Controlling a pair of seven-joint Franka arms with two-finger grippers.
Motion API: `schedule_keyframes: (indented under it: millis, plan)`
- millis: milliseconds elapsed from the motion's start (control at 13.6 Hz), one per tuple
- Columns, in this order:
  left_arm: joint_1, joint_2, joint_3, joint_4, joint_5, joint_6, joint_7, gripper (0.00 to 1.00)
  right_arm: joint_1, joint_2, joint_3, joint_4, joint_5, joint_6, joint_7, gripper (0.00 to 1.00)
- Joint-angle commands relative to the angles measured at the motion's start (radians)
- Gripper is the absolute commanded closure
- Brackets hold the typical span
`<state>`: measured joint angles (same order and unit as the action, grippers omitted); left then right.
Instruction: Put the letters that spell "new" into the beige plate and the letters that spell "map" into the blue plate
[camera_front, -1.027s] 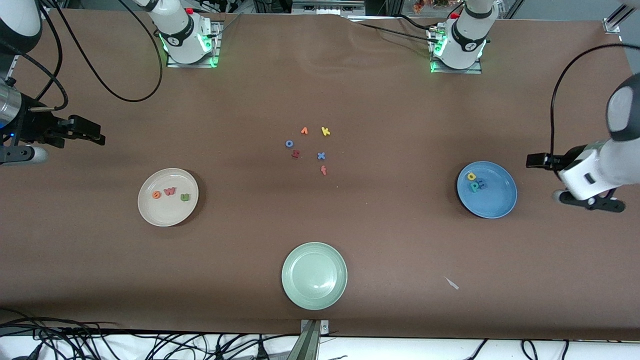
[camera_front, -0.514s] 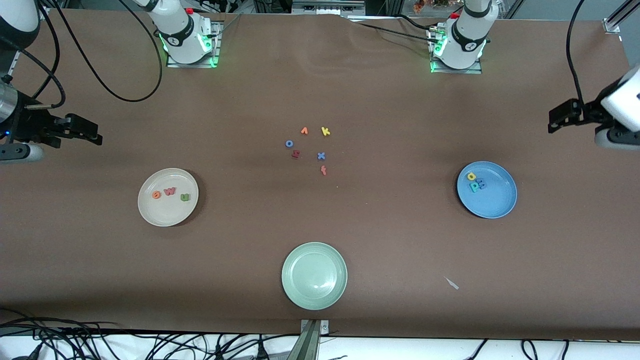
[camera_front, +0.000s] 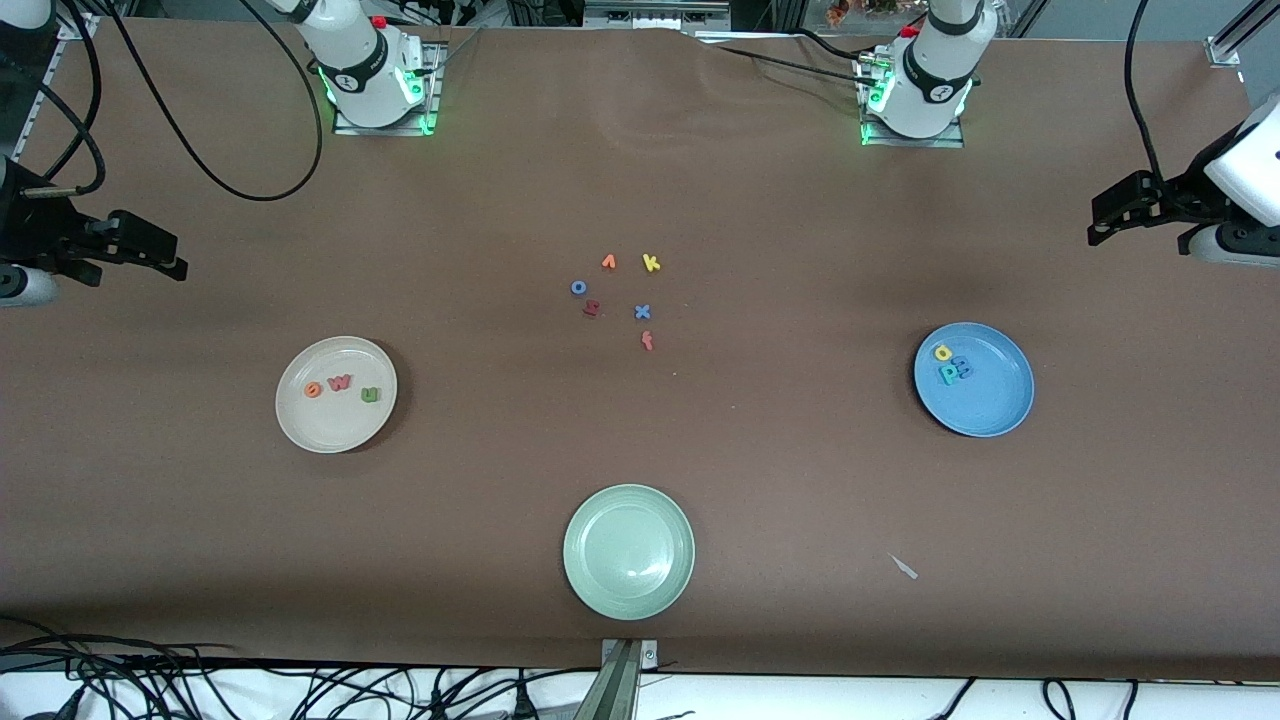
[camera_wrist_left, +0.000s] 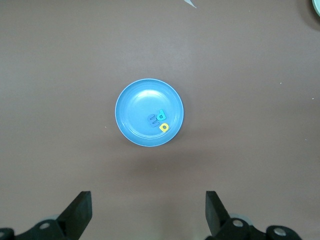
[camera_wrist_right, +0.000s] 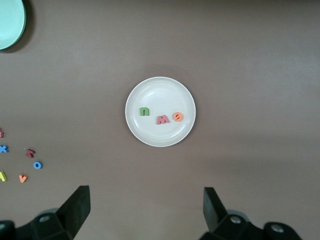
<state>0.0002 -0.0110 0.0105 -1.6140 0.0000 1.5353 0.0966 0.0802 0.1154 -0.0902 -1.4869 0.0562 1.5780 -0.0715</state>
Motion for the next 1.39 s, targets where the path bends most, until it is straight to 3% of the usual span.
schedule_keyframes:
  millis: [0, 1321]
  plan:
    - [0.007, -0.02, 0.005, -0.018, -0.028, 0.017, 0.002, 0.0, -0.005, -0.01, 0.004, 0.007, -0.002, -0.015, 0.001, 0.0]
    - [0.026, -0.018, 0.0, -0.017, -0.017, 0.016, 0.003, 0.0, -0.003, -0.011, 0.017, 0.007, -0.012, -0.019, 0.004, 0.0]
